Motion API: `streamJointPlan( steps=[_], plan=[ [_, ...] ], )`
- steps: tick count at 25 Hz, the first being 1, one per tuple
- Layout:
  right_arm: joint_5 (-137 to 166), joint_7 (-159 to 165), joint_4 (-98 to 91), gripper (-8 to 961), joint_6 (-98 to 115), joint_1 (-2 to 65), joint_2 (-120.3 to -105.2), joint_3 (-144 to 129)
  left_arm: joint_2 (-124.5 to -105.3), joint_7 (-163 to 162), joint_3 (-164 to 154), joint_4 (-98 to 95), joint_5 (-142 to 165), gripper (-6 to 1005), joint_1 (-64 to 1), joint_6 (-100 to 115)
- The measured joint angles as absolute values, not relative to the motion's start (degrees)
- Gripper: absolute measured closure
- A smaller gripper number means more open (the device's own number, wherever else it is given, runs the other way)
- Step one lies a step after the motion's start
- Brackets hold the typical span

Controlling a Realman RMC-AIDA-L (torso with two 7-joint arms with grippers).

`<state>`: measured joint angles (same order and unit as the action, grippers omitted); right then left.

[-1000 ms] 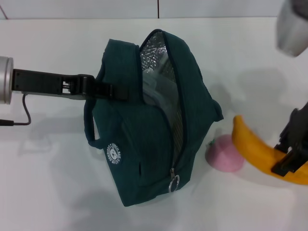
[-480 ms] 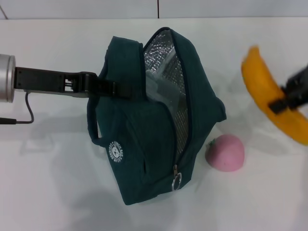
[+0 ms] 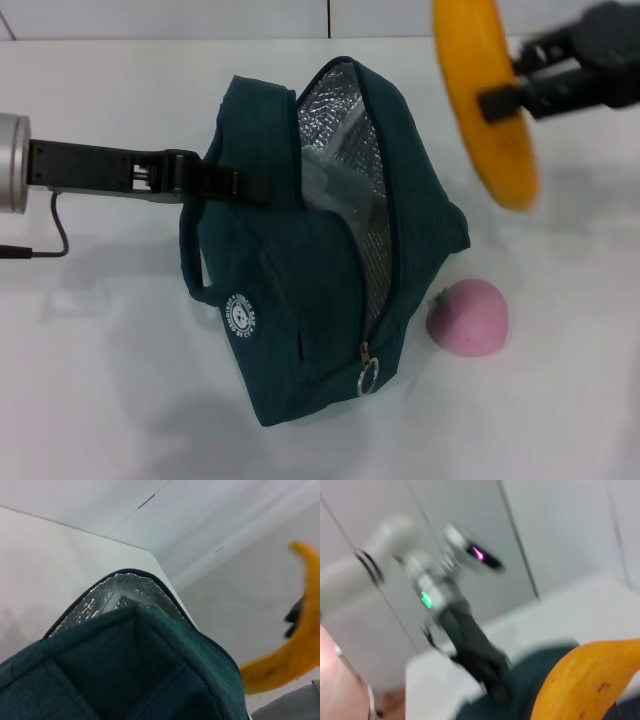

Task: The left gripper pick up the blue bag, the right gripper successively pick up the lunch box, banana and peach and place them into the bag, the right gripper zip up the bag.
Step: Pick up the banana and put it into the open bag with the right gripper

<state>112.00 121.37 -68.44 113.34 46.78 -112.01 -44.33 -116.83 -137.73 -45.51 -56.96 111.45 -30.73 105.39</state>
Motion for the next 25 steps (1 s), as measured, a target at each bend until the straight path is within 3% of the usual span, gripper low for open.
streamJointPlan(
  steps=[6, 12, 25],
  plan=[
    [101.68, 112.68, -66.77, 486, 108.81, 46.24, -115.73, -45.47, -116.8, -137.58, -45.59, -56.95, 111.65, 960, -30.69, 105.38],
    [85.6, 101.69, -54.37, 481, 104.36, 44.22, -115.47, -50.88, -116.92, -136.82, -45.46, -56.98, 111.67, 960, -30.42, 105.28],
    [83.91, 89.12, -35.74, 470, 102.47, 43.02, -115.82, -55.49, -116.98, -136.72, -45.37, -56.95, 111.56, 960, -30.32, 105.05]
  ],
)
